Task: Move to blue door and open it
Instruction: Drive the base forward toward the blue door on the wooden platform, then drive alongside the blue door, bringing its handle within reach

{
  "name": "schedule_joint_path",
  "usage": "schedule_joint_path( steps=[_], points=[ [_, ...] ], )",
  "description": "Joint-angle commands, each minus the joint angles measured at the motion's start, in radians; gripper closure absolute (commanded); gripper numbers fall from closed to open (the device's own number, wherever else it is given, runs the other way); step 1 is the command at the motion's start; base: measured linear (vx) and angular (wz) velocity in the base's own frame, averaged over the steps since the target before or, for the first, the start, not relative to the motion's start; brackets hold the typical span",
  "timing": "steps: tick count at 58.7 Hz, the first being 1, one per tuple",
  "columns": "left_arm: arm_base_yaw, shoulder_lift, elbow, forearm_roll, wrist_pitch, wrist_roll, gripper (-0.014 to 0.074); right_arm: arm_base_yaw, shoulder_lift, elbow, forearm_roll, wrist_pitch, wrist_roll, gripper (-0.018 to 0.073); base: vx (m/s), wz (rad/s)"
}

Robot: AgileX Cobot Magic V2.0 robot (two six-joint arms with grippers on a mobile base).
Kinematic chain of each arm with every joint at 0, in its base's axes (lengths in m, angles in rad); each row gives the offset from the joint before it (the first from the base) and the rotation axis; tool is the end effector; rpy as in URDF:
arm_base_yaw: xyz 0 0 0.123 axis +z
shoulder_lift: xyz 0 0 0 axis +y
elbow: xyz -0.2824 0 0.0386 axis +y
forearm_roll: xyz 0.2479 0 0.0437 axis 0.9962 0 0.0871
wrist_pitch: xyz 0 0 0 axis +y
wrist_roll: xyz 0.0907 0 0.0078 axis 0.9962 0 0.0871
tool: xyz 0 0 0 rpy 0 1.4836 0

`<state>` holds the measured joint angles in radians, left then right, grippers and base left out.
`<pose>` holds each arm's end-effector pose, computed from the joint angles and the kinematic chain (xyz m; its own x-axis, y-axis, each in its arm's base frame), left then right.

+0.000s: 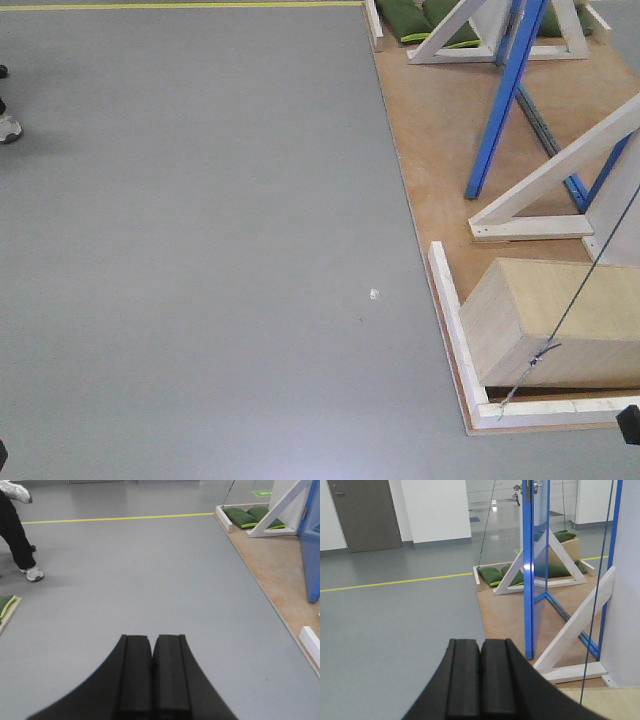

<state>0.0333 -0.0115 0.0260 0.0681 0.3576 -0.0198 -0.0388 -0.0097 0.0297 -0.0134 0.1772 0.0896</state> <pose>0.0529 0.0039 0.1728 -0.2824 0.0346 -0.9587 -0.0438 0.9978 0.0489 0.0564 -0.0024 0.1875 -0.1062 0.0805 -0.9911 0.0494 0.9959 0.0756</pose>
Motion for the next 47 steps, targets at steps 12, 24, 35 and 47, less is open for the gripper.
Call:
schedule_joint_path(
  steps=[12, 24, 35, 47],
  points=[
    [-0.003, -0.017, -0.019, -0.003, -0.084, -0.007, 0.0524, -0.002, -0.018, 0.001, -0.009, -0.085, -0.002, 0.0551, 0.37, 0.00],
    [-0.003, -0.017, -0.019, -0.003, -0.085, -0.007, 0.0524, -0.002, -0.018, 0.001, -0.009, -0.085, -0.002, 0.0551, 0.37, 0.04],
    [-0.003, -0.017, -0.019, -0.003, -0.084, -0.007, 0.0524, -0.002, -0.018, 0.001, -0.009, -0.085, -0.002, 0.0551, 0.38, 0.06],
    [-0.003, -0.017, -0.019, -0.003, -0.084, -0.007, 0.0524, -0.002, -0.018, 0.001, -0.009, -0.082, -0.002, 0.0551, 0.39, 0.03]
  ],
)
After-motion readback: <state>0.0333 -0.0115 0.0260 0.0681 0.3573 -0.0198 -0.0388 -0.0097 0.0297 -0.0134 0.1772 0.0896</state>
